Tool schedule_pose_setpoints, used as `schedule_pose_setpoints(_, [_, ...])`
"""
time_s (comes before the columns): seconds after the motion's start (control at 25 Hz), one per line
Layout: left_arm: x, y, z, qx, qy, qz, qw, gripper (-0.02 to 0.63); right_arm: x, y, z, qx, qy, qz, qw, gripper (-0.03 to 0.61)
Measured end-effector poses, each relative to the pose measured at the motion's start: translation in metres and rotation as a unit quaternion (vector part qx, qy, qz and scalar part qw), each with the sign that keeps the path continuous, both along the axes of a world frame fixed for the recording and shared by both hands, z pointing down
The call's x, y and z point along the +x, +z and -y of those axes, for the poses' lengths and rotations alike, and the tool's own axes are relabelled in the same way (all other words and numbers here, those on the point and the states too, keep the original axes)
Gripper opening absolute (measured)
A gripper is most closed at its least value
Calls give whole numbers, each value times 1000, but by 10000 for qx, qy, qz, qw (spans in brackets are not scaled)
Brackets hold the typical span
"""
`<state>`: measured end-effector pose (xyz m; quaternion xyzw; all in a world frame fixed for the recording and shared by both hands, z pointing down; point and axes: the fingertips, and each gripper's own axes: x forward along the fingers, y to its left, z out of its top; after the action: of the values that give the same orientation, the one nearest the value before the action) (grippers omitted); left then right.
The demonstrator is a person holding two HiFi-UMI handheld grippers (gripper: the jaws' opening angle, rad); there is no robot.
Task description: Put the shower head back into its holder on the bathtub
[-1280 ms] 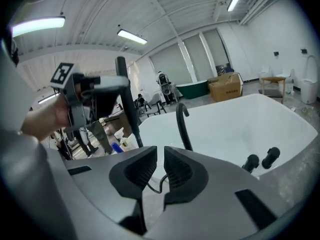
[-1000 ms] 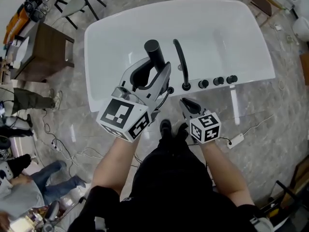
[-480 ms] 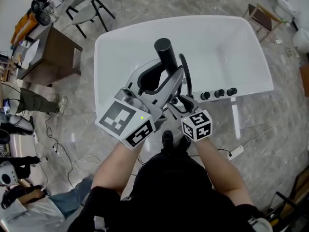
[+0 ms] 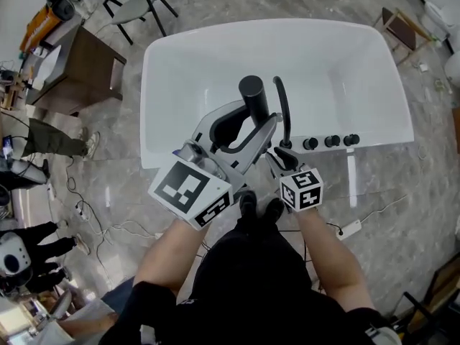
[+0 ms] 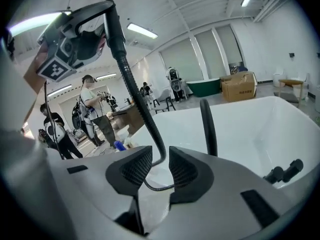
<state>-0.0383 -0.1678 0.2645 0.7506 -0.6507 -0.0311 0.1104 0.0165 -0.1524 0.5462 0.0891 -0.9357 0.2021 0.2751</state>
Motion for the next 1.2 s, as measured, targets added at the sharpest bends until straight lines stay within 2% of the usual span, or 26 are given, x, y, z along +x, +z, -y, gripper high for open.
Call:
schedule_pose_setpoints(0.2, [-9, 62, -2, -350, -106, -42, 9993, 140, 16, 100, -21, -429, 4, -633, 9971, 124])
schedule_pose_setpoints(0.4, [-8, 119, 14, -471, -100, -153, 9987, 140, 17, 172, -22, -784, 100, -832, 9934, 141])
schedule_pose_setpoints(0.64, [-18, 177, 25, -757, -239, -189, 9967, 140, 1, 233, -33, -1062, 177, -1095, 9881, 160])
schedule_pose_setpoints(0.88, [-30, 208, 25, -959, -317, -210, 9947, 140, -2, 284, -38, -1419, 432, -1446, 9783, 192])
schedule_pose_setpoints(0.96, [-35, 212, 23, -1009, -335, -227, 9941, 140, -3, 296, -39, -1426, 464, -1578, 9760, 183])
schedule_pose_setpoints(1.0, [-37, 213, 23, -1023, -343, -235, 9939, 140, -3, 299, -39, -1398, 460, -1635, 9755, 156])
schedule_pose_setpoints(1.04, [-38, 213, 22, -1025, -349, -239, 9938, 140, -2, 300, -38, -1341, 443, -1676, 9757, 92])
schedule_pose_setpoints(1.08, [-39, 213, 22, -1019, -353, -239, 9939, 140, -2, 298, -36, -1264, 419, -1695, 9765, 72])
schedule_pose_setpoints(1.2, [-41, 206, 23, -967, -367, -241, 9943, 140, 1, 282, -31, -1080, 415, -1688, 9788, 71])
